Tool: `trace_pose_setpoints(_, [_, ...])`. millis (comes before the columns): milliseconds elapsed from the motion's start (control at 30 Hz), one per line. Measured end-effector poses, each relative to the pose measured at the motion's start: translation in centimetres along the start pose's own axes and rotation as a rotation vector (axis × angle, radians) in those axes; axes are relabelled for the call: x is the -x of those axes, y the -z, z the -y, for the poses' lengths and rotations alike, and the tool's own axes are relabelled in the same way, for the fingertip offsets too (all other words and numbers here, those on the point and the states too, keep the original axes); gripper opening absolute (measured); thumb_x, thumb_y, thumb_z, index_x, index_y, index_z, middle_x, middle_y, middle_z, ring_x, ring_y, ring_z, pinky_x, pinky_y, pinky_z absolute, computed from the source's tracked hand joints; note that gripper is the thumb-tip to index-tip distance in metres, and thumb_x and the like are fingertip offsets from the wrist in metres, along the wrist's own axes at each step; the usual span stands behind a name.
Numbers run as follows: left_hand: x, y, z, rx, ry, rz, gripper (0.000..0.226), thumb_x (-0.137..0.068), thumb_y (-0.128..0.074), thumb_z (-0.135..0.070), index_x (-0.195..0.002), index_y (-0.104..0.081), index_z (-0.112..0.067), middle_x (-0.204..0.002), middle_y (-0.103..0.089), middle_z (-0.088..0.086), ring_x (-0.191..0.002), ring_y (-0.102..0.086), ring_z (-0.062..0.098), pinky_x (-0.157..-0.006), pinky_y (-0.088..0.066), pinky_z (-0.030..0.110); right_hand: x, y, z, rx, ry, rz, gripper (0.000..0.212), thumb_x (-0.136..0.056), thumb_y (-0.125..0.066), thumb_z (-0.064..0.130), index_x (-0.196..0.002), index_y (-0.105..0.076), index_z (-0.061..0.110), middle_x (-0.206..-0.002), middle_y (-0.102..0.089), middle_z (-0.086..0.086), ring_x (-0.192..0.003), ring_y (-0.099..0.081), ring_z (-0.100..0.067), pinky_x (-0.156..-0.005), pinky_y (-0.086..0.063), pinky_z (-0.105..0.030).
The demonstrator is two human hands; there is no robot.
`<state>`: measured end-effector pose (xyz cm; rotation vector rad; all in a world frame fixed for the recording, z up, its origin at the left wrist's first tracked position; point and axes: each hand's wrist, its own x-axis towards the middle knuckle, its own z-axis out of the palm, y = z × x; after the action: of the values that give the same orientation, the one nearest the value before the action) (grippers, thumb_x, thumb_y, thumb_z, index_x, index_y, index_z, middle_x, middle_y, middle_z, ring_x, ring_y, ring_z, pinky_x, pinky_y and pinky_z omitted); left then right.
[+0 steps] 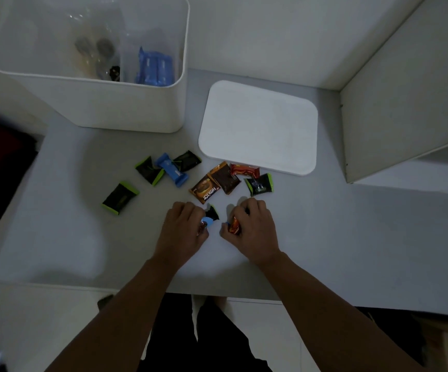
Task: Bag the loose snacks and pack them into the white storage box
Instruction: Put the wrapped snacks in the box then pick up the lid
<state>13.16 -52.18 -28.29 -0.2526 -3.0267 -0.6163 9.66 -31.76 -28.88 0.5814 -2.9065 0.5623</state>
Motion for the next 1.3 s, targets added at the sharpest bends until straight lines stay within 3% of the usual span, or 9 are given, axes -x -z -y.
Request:
trace_pose_setpoints(133, [-0.1, -0.2, -0.4, -0.028, 0.034, -0.013, 0.039, -0.063, -0.086, -0.014, -0.091, -0.060, -0.009, -0.085, -0.059, 0.009, -0.070, -0.055, 0.024, -0.060, -0.047, 0.036, 0.1, -0.1, 0.1, -0.004, -0.004, 0.017, 0.034, -0.074, -0.077, 0.041, -0.083, -0.057, 0.015, -0.091, -0.053, -0.008, -0.080, -0.048, -0.022, -0.059, -0.045, -0.034])
trace_pose_setpoints(300, [-1.6, 0.1, 0.1, -0.011, -0.096, 0.032, 0.045, -0.067, -0.084, -0.015, -0.100, -0.053, -0.013, -0.094, -0.061, 0.010, -0.071, -0.060, 0.022, -0.046, -0.043, 0.026, -0.4, 0.5, 0.5, -0.057, -0.039, 0.081, 0.038, -0.068, -0.084, 0.035, -0.087, -0.058, 0.015, -0.096, -0.052, -0.007, -0.083, -0.049, -0.020, -0.049, -0.039, -0.024])
trace_pose_setpoints(400, [-2.0, 1.1, -0.3, 0.054, -0.086, 0.058, 0.046, -0.069, -0.084, -0.011, -0.103, -0.053, -0.013, -0.098, -0.062, 0.011, -0.074, -0.063, 0.025, -0.048, -0.041, 0.026, -0.3, 1.1, 0.9, -0.107, -0.096, 0.112, 0.040, -0.068, -0.084, 0.036, -0.088, -0.055, 0.017, -0.099, -0.051, -0.007, -0.086, -0.048, -0.020, -0.048, -0.038, -0.024])
trace_pose_setpoints(500, [-1.3, 2.1, -1.1, 0.105, 0.032, 0.091, 0.042, -0.075, -0.079, -0.014, -0.105, -0.051, -0.018, -0.104, -0.060, 0.005, -0.075, -0.061, 0.021, -0.051, -0.050, 0.031, -0.3, 2.5, 1.1, -0.162, -0.198, 0.167, 0.038, -0.071, -0.080, 0.039, -0.085, -0.053, 0.016, -0.100, -0.050, -0.006, -0.085, -0.046, -0.019, -0.055, -0.038, -0.027])
trace_pose_setpoints(633, [-1.6, 5.9, -2.0, 0.192, 0.209, 0.138, 0.033, -0.085, -0.067, -0.022, -0.114, -0.051, -0.021, -0.112, -0.057, -0.001, -0.087, -0.062, 0.022, -0.068, -0.056, 0.041, -2.6, 5.9, 2.4, -0.220, -0.321, 0.227, 0.033, -0.072, -0.074, 0.037, -0.090, -0.053, 0.019, -0.105, -0.048, -0.002, -0.090, -0.050, -0.020, -0.065, -0.046, -0.031])
trace_pose_setpoints(767, [-4.3, 12.7, -1.6, 0.190, 0.187, 0.000, 0.025, -0.083, -0.066, -0.021, -0.103, -0.053, -0.017, -0.100, -0.054, -0.001, -0.081, -0.061, 0.025, -0.062, -0.051, 0.038, -8.4, 9.7, 5.7, -0.302, -0.351, 0.164, 0.023, -0.067, -0.072, 0.034, -0.080, -0.055, 0.025, -0.096, -0.048, 0.005, -0.083, -0.055, -0.020, -0.068, -0.053, -0.039])
trace_pose_setpoints(1067, [-15.0, 29.2, 7.0, 0.270, 0.344, -0.363, 0.024, -0.081, -0.067, -0.018, -0.096, -0.048, -0.017, -0.090, -0.055, -0.001, -0.078, -0.050, 0.018, -0.066, -0.037, 0.031, -27.5, 16.9, 18.1, -0.584, -0.243, 0.036, 0.029, -0.063, -0.074, 0.032, -0.063, -0.048, 0.019, -0.078, -0.056, -0.012, -0.068, -0.060, -0.025, -0.061, -0.056, -0.044])
trace_pose_setpoints(1167, [-18.5, 32.0, 11.6, 0.295, 0.481, -0.312, 0.027, -0.084, -0.068, -0.023, -0.097, -0.045, -0.019, -0.089, -0.059, 0.003, -0.079, -0.057, 0.024, -0.065, -0.041, 0.035, -33.0, 16.1, 22.2, -0.634, -0.231, 0.062, 0.025, -0.067, -0.077, 0.027, -0.069, -0.055, 0.015, -0.081, -0.063, -0.012, -0.064, -0.058, -0.016, -0.058, -0.049, -0.028])
trace_pose_setpoints(1300, [-22.7, 32.4, 17.5, 0.265, 0.559, -0.057, 0.025, -0.085, -0.064, -0.023, -0.100, -0.046, -0.015, -0.093, -0.062, 0.009, -0.085, -0.061, 0.031, -0.072, -0.049, 0.039, -38.2, 12.0, 25.7, -0.610, -0.238, 0.240, 0.024, -0.072, -0.080, 0.026, -0.076, -0.060, 0.012, -0.073, -0.063, -0.001, -0.068, -0.057, -0.014, -0.068, -0.051, -0.033])
